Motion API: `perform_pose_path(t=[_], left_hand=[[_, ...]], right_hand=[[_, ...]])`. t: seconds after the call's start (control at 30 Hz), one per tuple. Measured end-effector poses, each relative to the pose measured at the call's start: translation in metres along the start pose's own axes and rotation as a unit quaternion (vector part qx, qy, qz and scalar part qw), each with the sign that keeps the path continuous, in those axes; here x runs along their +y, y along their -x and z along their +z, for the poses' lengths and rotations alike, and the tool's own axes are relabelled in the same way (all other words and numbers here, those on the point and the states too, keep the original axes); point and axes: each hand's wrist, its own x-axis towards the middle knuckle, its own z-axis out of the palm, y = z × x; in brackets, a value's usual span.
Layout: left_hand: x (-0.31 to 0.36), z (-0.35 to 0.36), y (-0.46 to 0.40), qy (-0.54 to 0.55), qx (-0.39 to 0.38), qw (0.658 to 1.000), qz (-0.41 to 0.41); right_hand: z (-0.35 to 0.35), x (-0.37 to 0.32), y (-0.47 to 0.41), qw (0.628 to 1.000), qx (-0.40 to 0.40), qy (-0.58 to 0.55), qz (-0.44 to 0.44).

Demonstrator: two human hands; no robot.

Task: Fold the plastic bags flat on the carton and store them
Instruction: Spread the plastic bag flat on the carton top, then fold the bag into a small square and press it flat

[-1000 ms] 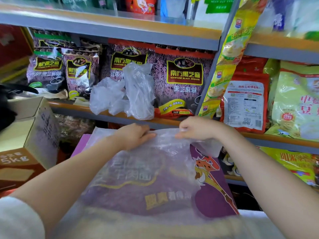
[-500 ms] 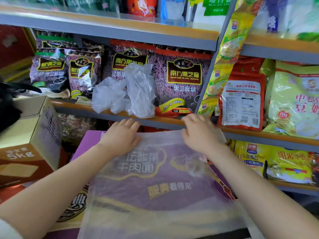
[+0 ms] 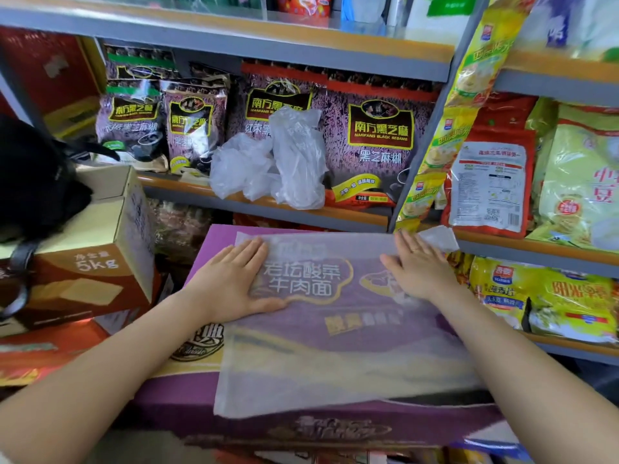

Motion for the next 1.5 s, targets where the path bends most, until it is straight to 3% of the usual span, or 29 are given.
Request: perform_pose_path(t=[0.07, 0.17, 0.3, 0.4, 0.57, 0.63, 0.7, 0.77, 0.83, 0.93, 1.03, 1.13, 1.2, 1.33, 1.5], left_hand=[[0.005, -0.003, 0.016, -0.011, 0.026, 0.998, 0.056], [0.023, -0.002, 0.043, 0.061, 0.041, 0.983, 0.169], [0.035, 0.008, 0.068, 0.057, -0.004, 0.98, 0.19], [0.024, 0.015, 0.08, 0.028, -0.012, 0.981, 0.193], [-0.001, 0.025, 0.1, 0.012, 0.062, 0.961, 0.269], [-0.002, 0.025, 0.105, 0.012, 0.105, 0.949, 0.297], [0.001, 0.023, 0.11, 0.084, 0.132, 0.941, 0.3], [0.001, 0.021, 0.115, 0.232, 0.16, 0.932, 0.23], [0.001, 0.017, 0.118, 0.342, 0.155, 0.92, 0.116], [0.001, 0.011, 0.118, 0.405, 0.191, 0.894, 0.008], [0.0, 0.005, 0.119, 0.432, 0.202, 0.878, -0.039], [-0.004, -0.001, 0.113, 0.427, 0.226, 0.873, -0.071], [-0.005, -0.003, 0.103, 0.402, 0.242, 0.879, -0.089], [-0.003, -0.004, 0.08, 0.329, 0.256, 0.895, -0.158], [0.002, -0.001, 0.059, 0.187, 0.208, 0.932, -0.232]], right_hand=[[-0.007, -0.006, 0.014, 1.0, 0.013, 0.015, 0.019], [-0.016, -0.05, 0.056, 0.989, 0.083, -0.007, -0.118], [-0.004, -0.108, 0.109, 0.964, 0.038, -0.041, -0.259], [0.02, -0.103, 0.122, 0.97, -0.007, -0.017, -0.24], [0.029, -0.059, 0.136, 0.991, 0.049, -0.031, -0.122], [0.028, -0.053, 0.145, 0.984, 0.114, -0.083, -0.112], [0.021, -0.054, 0.159, 0.971, 0.132, -0.139, -0.146], [0.014, -0.057, 0.175, 0.963, 0.082, -0.172, -0.192], [0.001, -0.058, 0.188, 0.971, 0.022, -0.132, -0.198], [-0.021, -0.058, 0.189, 0.981, -0.014, -0.05, -0.188], [-0.051, -0.058, 0.175, 0.979, -0.038, -0.067, -0.189], [-0.083, -0.061, 0.145, 0.975, -0.106, -0.087, -0.175], [-0.091, -0.069, 0.117, 0.97, -0.111, -0.09, -0.195], [-0.072, -0.084, 0.061, 0.979, -0.069, -0.003, -0.191], [-0.03, -0.08, 0.034, 0.986, 0.006, -0.02, -0.163]])
